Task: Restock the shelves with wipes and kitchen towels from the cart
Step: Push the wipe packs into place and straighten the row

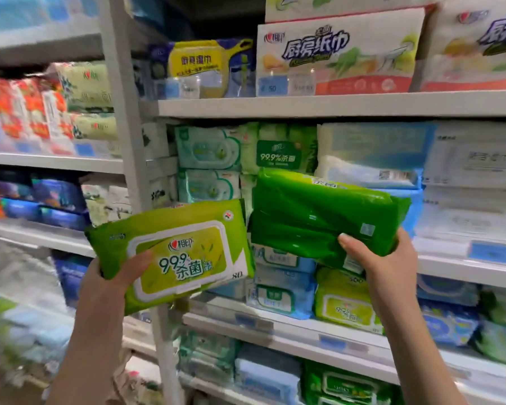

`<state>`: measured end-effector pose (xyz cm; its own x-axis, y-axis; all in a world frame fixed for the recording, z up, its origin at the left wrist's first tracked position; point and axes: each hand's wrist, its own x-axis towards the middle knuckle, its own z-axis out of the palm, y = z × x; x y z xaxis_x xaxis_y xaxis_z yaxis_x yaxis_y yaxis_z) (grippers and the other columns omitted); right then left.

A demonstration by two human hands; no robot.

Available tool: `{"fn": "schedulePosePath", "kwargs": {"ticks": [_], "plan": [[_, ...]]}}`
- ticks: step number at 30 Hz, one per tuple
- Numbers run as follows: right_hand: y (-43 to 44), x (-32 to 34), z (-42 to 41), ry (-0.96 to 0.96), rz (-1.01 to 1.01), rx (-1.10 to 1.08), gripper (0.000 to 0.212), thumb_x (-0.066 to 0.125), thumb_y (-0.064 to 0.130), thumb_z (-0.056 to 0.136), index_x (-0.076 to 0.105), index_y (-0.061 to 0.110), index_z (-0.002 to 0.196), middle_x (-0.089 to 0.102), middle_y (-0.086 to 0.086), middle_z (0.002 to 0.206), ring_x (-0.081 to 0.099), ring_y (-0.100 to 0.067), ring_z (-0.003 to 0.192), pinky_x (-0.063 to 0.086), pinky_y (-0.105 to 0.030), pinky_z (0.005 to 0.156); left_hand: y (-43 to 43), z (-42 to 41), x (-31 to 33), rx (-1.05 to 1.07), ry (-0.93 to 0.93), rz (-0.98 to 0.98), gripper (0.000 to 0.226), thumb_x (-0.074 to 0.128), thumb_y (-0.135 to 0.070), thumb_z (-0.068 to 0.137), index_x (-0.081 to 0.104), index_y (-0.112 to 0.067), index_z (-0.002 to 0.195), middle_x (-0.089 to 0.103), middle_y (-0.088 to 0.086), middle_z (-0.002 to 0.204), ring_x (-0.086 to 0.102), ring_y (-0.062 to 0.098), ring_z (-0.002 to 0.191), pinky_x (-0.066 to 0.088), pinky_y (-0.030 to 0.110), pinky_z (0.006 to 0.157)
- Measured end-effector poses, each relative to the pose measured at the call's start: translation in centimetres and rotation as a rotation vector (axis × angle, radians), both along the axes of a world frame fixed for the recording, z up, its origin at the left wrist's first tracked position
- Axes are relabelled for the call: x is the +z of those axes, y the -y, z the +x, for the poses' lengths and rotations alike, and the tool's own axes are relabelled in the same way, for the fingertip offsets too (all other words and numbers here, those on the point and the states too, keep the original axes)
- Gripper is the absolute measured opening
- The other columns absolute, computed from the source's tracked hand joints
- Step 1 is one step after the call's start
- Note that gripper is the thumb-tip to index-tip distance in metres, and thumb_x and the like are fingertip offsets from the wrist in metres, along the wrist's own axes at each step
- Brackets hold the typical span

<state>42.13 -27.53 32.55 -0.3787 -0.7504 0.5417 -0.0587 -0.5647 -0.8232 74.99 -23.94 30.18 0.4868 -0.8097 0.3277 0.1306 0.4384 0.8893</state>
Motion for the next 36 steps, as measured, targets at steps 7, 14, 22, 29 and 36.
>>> {"fn": "schedulePosePath", "kwargs": {"ticks": [7, 14, 22, 29, 36], "plan": [[-1.5, -7.1, -2.5, -0.147, 0.133, -0.144, 0.053, 0.085, 0.007, 0.064, 0.057, 0.034, 0.100, 0.068, 0.010, 0.096, 0.065, -0.004, 0.088, 0.054, -0.026, 0.074, 1.8, -0.4, -3.9, -0.095, -0.008, 0.079, 0.067, 0.081, -0.025, 0.054, 0.062, -0.023, 0.118, 0.069, 0.005, 0.109, 0.068, 0.025, 0.087, 0.060, 0.034, 0.064], [-2.9, -12.4, -4.9, -0.200, 0.300, -0.241, 0.061, 0.086, 0.003, 0.063, 0.057, 0.022, 0.113, 0.067, 0.008, 0.101, 0.065, -0.012, 0.092, 0.054, -0.034, 0.080, 4.0, -4.0, -6.2, -0.218, 0.030, 0.224, 0.046, 0.071, -0.020, 0.064, 0.059, -0.020, 0.108, 0.067, 0.005, 0.098, 0.065, 0.026, 0.083, 0.051, 0.040, 0.081], [-1.1, -15.2, -9.7, -0.192, 0.339, -0.257, 0.058, 0.084, 0.003, 0.067, 0.055, 0.020, 0.115, 0.066, -0.002, 0.103, 0.064, -0.019, 0.094, 0.054, -0.036, 0.079, 4.4, -7.8, -8.8, -0.247, 0.093, 0.295, 0.074, 0.084, -0.027, 0.045, 0.058, -0.020, 0.114, 0.068, -0.003, 0.095, 0.066, 0.018, 0.082, 0.051, 0.035, 0.075], [3.8, -18.1, -13.7, -0.239, 0.497, -0.095, 0.077, 0.087, 0.023, 0.066, 0.048, 0.024, 0.132, 0.062, 0.004, 0.123, 0.060, -0.016, 0.111, 0.049, -0.047, 0.097, 4.1, -11.7, -10.9, -0.177, 0.017, 0.296, 0.053, 0.080, -0.022, 0.068, 0.051, -0.023, 0.113, 0.062, -0.009, 0.093, 0.060, 0.010, 0.081, 0.044, 0.026, 0.065], [5.7, -18.4, -16.0, -0.332, 0.664, -0.017, 0.082, 0.088, 0.038, 0.056, 0.049, 0.013, 0.124, 0.063, -0.005, 0.117, 0.061, -0.022, 0.106, 0.050, -0.047, 0.095, 3.4, -13.3, -11.4, -0.172, 0.023, 0.355, 0.052, 0.077, -0.023, 0.072, 0.056, -0.022, 0.119, 0.069, -0.002, 0.102, 0.067, 0.019, 0.089, 0.049, 0.030, 0.069]]}}
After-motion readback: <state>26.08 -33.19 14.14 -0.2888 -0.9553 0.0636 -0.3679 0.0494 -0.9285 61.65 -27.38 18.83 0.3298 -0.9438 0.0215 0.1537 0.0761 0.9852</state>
